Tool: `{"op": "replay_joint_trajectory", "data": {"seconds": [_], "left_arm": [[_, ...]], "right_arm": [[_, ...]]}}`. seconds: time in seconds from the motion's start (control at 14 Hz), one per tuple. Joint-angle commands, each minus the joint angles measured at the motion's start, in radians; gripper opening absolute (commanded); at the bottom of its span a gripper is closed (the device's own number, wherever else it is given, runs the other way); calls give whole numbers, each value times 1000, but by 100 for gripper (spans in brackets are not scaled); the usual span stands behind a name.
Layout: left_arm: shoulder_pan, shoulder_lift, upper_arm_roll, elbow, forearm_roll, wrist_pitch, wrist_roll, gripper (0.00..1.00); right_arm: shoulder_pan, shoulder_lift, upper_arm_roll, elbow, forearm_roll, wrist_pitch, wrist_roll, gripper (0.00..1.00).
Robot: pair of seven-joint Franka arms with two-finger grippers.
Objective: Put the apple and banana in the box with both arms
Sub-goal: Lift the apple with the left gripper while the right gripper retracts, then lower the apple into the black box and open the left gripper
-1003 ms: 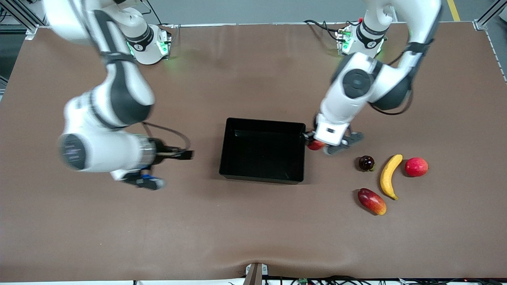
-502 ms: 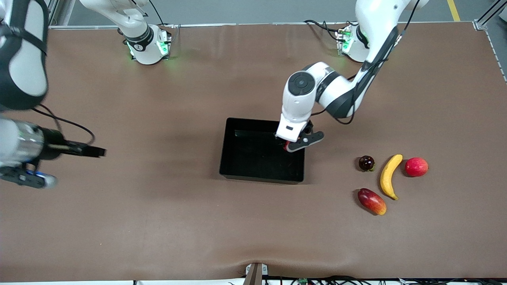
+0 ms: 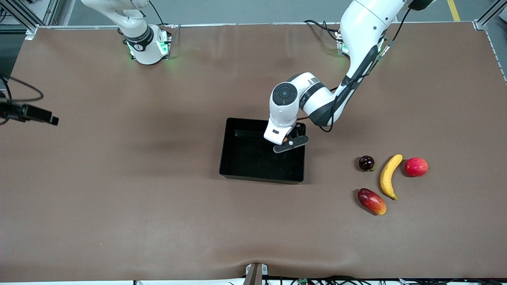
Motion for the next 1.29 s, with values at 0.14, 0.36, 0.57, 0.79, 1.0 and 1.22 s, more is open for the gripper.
{"op": "replay_joint_trajectory", "data": {"seconds": [0.14, 0.36, 0.57, 0.79, 1.0, 1.22], "left_arm": [[-23, 25, 3, 14, 25, 8, -30, 0], [-23, 34, 3, 14, 27, 8, -26, 53], [-31, 31, 3, 26, 27, 9, -15, 100], [-34, 16, 3, 43, 27, -1, -12, 100], [-18, -33, 3, 59, 19, -4, -7, 100], [38, -98, 5, 75, 16, -66, 35, 100]], "right_arm": [[2, -250, 17, -346, -32, 171, -8, 100], [3, -244, 19, -311, -35, 164, -14, 100], [-3, -227, 17, -280, -50, 164, -95, 100], [-4, -206, 17, -246, -74, 161, -131, 100], [-3, -196, 17, -246, -77, 161, -131, 100], [-6, -186, 17, -246, -78, 157, -131, 100]]}}
